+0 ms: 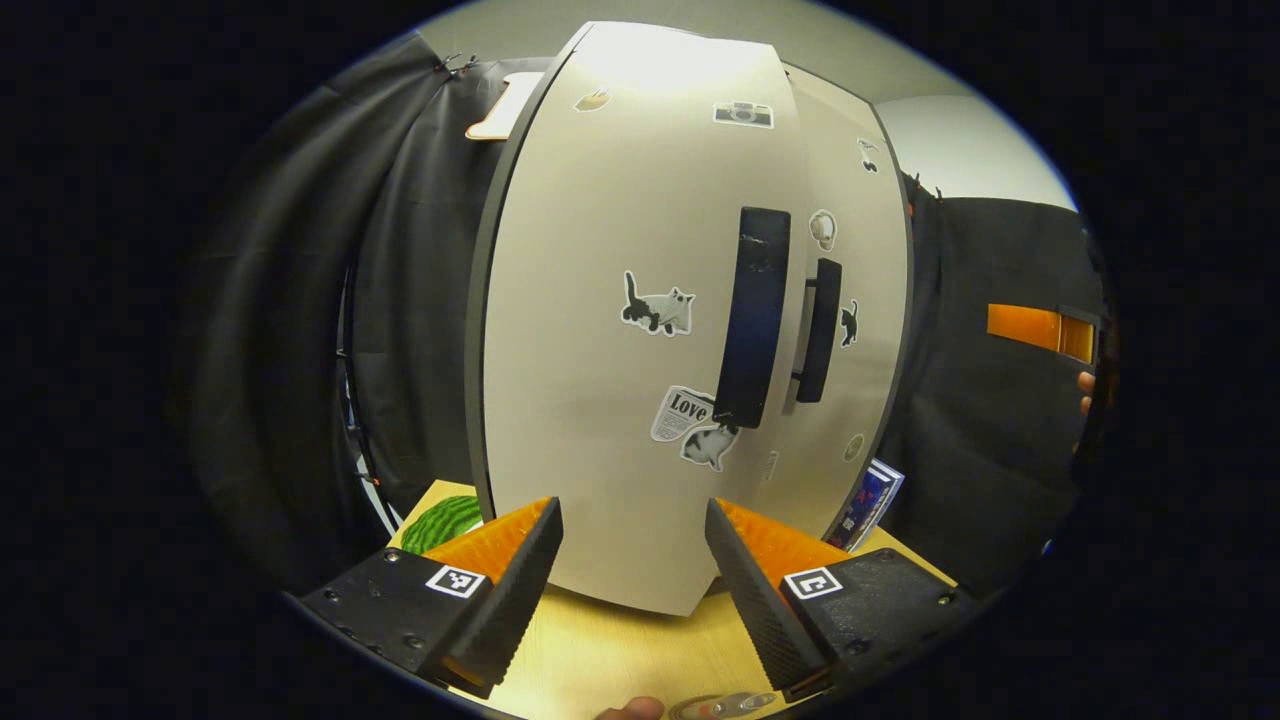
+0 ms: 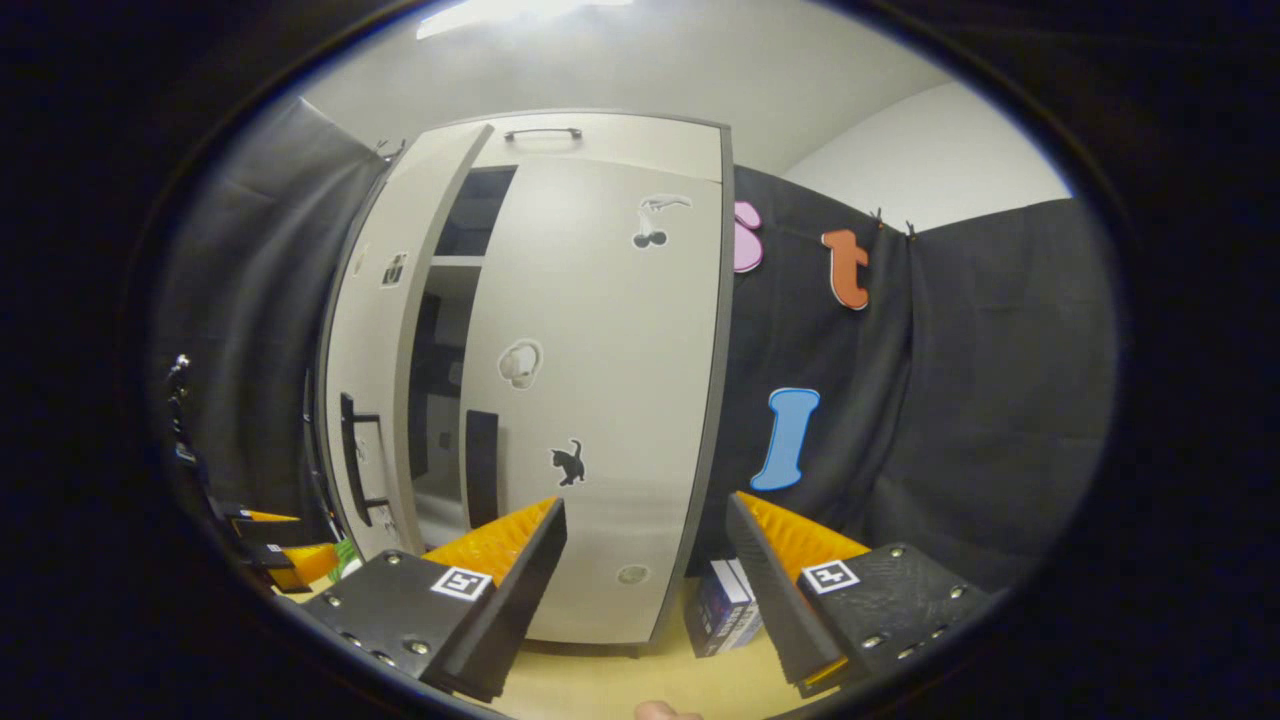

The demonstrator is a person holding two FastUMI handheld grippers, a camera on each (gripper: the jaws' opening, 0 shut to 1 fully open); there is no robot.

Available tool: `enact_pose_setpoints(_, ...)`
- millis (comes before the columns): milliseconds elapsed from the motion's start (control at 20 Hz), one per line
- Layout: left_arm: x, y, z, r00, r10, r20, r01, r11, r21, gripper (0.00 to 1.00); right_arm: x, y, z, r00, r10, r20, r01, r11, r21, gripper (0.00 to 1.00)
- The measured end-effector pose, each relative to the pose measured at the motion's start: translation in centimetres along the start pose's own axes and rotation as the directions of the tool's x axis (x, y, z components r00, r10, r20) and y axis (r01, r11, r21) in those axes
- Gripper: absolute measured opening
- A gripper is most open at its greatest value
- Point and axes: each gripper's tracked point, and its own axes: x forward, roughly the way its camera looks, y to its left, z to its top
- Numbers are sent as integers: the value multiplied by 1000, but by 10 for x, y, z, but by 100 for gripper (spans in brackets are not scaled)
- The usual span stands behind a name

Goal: Grasp the bottle in the cabinet with the left hand and place it on the coaster, then close the right door with the right hand and the left door with the left hand.

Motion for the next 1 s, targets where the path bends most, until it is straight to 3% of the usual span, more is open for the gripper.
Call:
enact_pose_setpoints(400, 10, 2, 7, 1000, 23, -7, -23, 1000, 13, 93, 18, 3, -9, 1000, 13, -12, -13, 1000, 7, 97)
enact_pose_setpoints(500, 9, 2, 21, 999, 41, 6, -41, 999, 16, 93, 21, 3, -7, 1000, 21, -8, -21, 1000, 8, 93)
enact_pose_setpoints(750, -4, -13, 89, 992, 95, 80, -97, 995, 25, 93, 23, -7, 1, 999, 46, 11, -46, 999, 11, 93)
enact_pose_setpoints(800, -8, -18, 105, 988, 115, 101, -119, 992, 37, 89, 23, -11, 8, 998, 56, 19, -56, 998, 13, 97)
enact_pose_setpoints(850, -14, -23, 123, 983, 133, 126, -140, 989, 49, 93, 23, -16, 16, 997, 66, 34, -67, 998, 15, 97)
enact_pose_setpoints(1000, -34, -46, 175, 965, 174, 194, -188, 981, 52, 94, 22, -33, 50, 992, 87, 94, -90, 996, 28, 97)
